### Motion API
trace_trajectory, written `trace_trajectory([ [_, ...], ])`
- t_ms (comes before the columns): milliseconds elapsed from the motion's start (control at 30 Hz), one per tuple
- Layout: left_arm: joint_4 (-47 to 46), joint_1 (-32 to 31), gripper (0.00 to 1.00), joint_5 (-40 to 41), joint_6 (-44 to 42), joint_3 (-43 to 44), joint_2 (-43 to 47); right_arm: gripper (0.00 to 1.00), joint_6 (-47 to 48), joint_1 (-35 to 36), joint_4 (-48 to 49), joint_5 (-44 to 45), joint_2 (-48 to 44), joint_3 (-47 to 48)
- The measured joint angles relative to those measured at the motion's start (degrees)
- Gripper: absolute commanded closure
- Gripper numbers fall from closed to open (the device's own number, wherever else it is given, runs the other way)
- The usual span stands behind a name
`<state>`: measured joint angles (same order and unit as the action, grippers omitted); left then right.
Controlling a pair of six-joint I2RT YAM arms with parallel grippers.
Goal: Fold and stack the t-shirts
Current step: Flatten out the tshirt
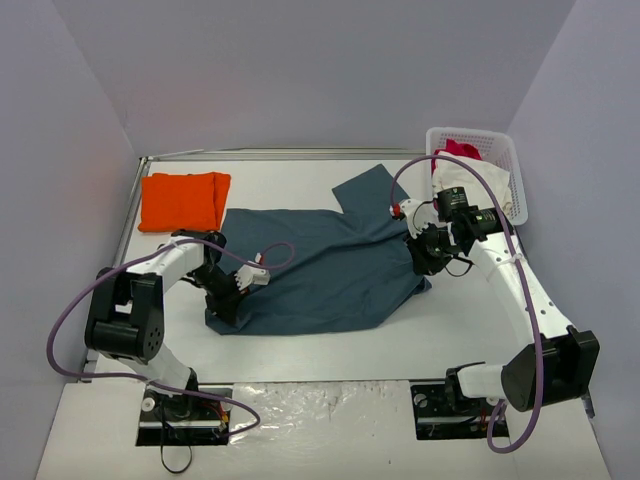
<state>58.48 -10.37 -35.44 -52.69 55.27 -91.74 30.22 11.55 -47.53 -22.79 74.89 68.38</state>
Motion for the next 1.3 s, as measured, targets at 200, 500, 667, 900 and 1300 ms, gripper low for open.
trace_trajectory([
  [200, -5.8, 0.7, 0.98, 5.5, 6.2, -1.9, 4.1, 1.0, 0.0, 0.0, 0.0, 0.0, 0.0, 0.0],
  [500, -10.9, 12.6, 0.98, 11.4, 22.1, 15.1, 7.3, 1.0, -0.3, -2.7, 2.3, 1.4, 6.4, 7.3],
  [667, -10.4, 13.0, 0.98, 10.5, 30.3, 37.6, -3.2, 1.0, -1.6, -6.0, 4.6, 1.1, 24.8, 28.4],
  [900, -3.9, 13.1, 0.98, 8.6, 36.6, 65.3, -15.4, 1.0, -4.6, -6.8, 3.8, 2.0, 41.9, 59.8],
  [1300, -0.2, 13.5, 0.98, 7.3, 37.2, 55.2, 13.9, 1.0, -7.3, -6.8, 3.1, -1.0, 12.8, 59.0],
])
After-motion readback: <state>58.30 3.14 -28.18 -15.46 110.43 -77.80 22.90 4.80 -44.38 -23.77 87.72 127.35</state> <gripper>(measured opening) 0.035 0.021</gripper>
